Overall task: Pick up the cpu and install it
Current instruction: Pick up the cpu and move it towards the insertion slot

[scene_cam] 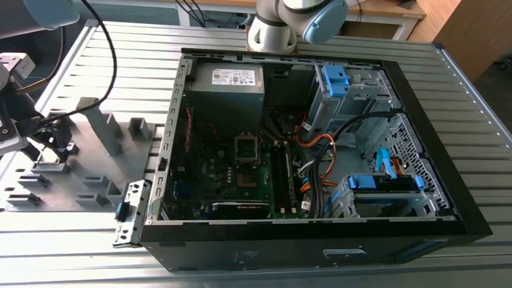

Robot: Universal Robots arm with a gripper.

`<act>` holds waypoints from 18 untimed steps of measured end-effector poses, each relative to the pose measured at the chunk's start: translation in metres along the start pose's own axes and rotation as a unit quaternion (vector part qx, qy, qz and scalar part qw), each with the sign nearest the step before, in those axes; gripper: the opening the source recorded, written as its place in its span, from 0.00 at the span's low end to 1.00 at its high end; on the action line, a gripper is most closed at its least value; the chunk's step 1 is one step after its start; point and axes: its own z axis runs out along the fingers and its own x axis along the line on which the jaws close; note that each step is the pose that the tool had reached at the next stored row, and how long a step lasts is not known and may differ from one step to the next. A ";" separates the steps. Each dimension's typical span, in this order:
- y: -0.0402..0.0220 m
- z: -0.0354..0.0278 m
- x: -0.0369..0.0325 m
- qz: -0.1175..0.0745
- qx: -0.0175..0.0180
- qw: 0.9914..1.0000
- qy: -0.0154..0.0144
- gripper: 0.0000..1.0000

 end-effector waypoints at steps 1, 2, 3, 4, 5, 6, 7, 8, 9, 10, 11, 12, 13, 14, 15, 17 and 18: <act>0.0000 0.0000 0.0000 0.000 0.000 1.000 0.000 0.59; 0.0000 0.0000 0.0000 0.000 0.000 1.000 0.000 0.59; 0.0000 0.0000 0.0000 0.000 0.000 1.000 0.000 0.59; 0.0000 0.0001 0.0000 0.000 0.000 1.000 0.000 0.59; 0.0000 0.0000 0.0001 0.000 -0.001 1.000 -0.001 0.59; 0.0001 0.0000 0.0002 0.000 -0.002 1.000 -0.001 0.59; 0.0001 0.0001 0.0001 0.000 -0.002 1.000 -0.001 0.59; 0.0000 0.0001 0.0001 0.000 -0.002 1.000 -0.001 0.59; 0.0000 0.0001 0.0000 0.000 -0.002 1.000 -0.001 0.59; 0.0000 0.0001 0.0000 0.000 -0.002 1.000 -0.001 0.59; 0.0000 0.0001 0.0000 0.000 -0.002 1.000 -0.001 0.59; 0.0000 0.0001 0.0000 0.000 -0.002 1.000 -0.001 0.59; 0.0000 0.0000 0.0000 0.000 -0.002 1.000 -0.001 0.59; 0.0000 0.0000 0.0000 0.000 -0.002 1.000 -0.001 0.59; 0.0000 0.0000 0.0000 -0.002 -0.002 1.000 -0.001 0.59; 0.0000 0.0001 0.0000 -0.009 -0.002 1.000 -0.001 0.59; 0.0000 0.0000 0.0000 -0.013 -0.002 1.000 -0.002 0.59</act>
